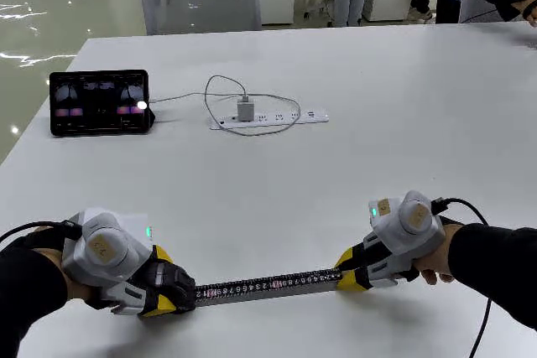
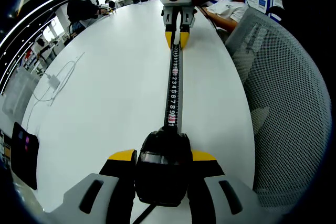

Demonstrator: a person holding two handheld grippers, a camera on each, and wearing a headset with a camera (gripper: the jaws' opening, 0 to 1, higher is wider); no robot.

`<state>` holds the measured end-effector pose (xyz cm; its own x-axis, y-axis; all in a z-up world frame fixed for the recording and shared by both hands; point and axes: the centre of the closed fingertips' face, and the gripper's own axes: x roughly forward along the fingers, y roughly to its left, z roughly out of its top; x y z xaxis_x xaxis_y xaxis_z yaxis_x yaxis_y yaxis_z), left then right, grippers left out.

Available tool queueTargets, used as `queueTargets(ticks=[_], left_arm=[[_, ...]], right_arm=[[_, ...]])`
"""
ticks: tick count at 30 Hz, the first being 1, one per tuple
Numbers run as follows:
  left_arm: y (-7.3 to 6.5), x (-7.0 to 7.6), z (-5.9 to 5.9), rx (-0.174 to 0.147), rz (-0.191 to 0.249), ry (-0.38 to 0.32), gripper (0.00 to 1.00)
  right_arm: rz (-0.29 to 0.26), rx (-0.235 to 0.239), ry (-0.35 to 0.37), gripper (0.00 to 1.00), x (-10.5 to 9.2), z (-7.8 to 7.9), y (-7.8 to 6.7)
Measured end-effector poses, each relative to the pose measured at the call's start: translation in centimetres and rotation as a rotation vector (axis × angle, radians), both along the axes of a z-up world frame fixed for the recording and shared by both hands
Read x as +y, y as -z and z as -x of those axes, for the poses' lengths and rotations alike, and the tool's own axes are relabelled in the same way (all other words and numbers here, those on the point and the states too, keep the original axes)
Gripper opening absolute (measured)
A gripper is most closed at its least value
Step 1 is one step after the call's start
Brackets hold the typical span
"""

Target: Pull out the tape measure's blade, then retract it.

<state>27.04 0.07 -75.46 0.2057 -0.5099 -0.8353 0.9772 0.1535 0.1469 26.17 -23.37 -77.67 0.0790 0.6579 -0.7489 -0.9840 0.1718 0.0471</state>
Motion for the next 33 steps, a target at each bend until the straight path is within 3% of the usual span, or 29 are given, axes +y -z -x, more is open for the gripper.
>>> queueTargets(ticks=[33], left_arm=[[-0.07,-0.19,0.12,0.003,-0.003,-0.006,0.33]], right_arm=[[0.015,0.008,0.014,0.1,-0.3,0.2,0.04]])
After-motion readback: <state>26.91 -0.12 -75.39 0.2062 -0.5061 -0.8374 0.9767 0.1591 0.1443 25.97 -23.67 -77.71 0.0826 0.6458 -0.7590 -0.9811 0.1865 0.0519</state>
